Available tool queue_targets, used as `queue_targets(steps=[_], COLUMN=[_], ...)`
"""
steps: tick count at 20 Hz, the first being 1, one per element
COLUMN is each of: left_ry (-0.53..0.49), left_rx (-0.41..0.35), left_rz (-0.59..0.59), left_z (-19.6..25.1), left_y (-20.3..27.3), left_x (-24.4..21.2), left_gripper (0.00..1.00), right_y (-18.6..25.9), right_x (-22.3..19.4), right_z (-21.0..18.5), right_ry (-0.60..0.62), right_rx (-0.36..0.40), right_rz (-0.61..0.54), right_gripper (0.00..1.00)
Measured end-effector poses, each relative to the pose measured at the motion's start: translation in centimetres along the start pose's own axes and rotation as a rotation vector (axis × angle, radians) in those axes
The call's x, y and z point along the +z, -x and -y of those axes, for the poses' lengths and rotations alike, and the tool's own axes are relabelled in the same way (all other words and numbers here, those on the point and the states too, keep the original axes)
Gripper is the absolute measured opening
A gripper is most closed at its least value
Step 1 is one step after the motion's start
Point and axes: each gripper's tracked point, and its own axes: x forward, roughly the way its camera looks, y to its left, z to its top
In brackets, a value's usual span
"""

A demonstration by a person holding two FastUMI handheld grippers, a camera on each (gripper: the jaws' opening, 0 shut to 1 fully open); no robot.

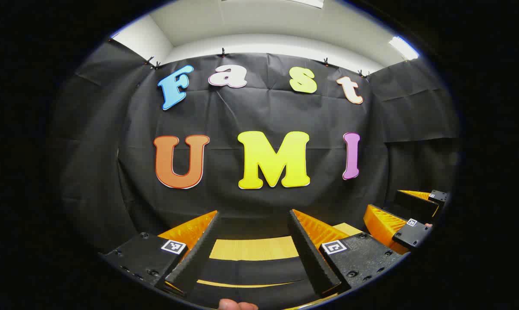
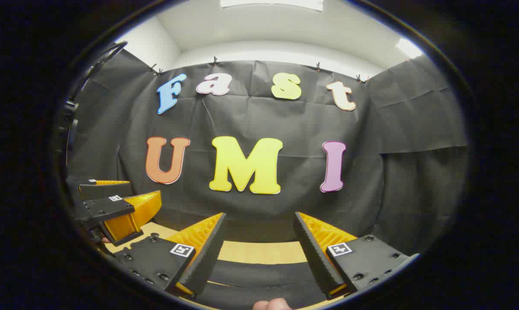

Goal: Grasp the waist and the cuffs of the jeans and fold them to make the two legs overlap; first hold the waist and fold one-third of the jeans toward the cuffs, then hold the cuffs and fold the remaining one-third in the same direction to finish folding.

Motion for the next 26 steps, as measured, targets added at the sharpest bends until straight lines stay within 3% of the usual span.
queue_targets(steps=[1,7,8,9,14,15,16,17,19,20,21,22,26], left_ry=[-0.001,0.008,0.010,0.012,0.028,0.028,0.028,0.029,0.029,0.021,0.013,0.011,0.032], left_rx=[-0.001,0.011,0.016,0.021,0.025,0.026,0.027,0.027,0.026,0.031,0.047,0.057,0.103], left_rz=[0.007,0.002,0.003,0.004,0.001,0.001,0.001,0.004,-0.001,-0.005,-0.013,-0.025,-0.074], left_z=[-0.1,-1.1,-1.5,-1.8,-2.0,-1.9,-1.9,-1.9,-1.8,-1.9,-2.1,-2.3,-2.5], left_y=[0.0,-0.3,-0.3,-0.2,-0.3,-0.2,-0.1,0.0,0.2,0.2,0.3,0.4,0.0], left_x=[0.1,-0.3,-0.5,-0.4,-0.6,-0.6,-0.7,-0.7,-1.0,-1.2,-1.4,-1.9,-3.8], left_gripper=[0.89,0.89,0.98,0.89,0.89,0.98,0.89,0.98,0.98,0.89,0.89,0.99,0.99], right_y=[-0.1,-0.1,-0.2,-0.2,0.0,0.0,0.0,0.0,-0.2,-0.2,-0.3,-0.5,-1.4], right_x=[0.1,-0.2,-0.3,-0.3,-0.2,-0.4,-0.5,-0.6,-0.8,-1.0,-1.5,-1.8,-3.7], right_z=[-0.1,-1.2,-1.4,-1.5,-1.1,-0.9,-0.8,-0.5,0.5,0.9,1.2,1.6,5.5], right_ry=[-0.002,-0.003,-0.002,-0.001,-0.006,-0.007,-0.004,-0.001,-0.003,-0.007,-0.009,-0.005,-0.006], right_rx=[-0.003,-0.005,-0.003,-0.003,-0.009,-0.009,-0.007,-0.010,-0.017,-0.017,-0.009,0.003,0.008], right_rz=[-0.001,-0.016,-0.017,-0.018,-0.017,-0.019,-0.021,-0.023,-0.029,-0.037,-0.046,-0.053,-0.091], right_gripper=[0.94,0.94,0.96,0.99,0.96,0.95,0.94,0.99,0.96,0.95,0.94,0.94,0.94])
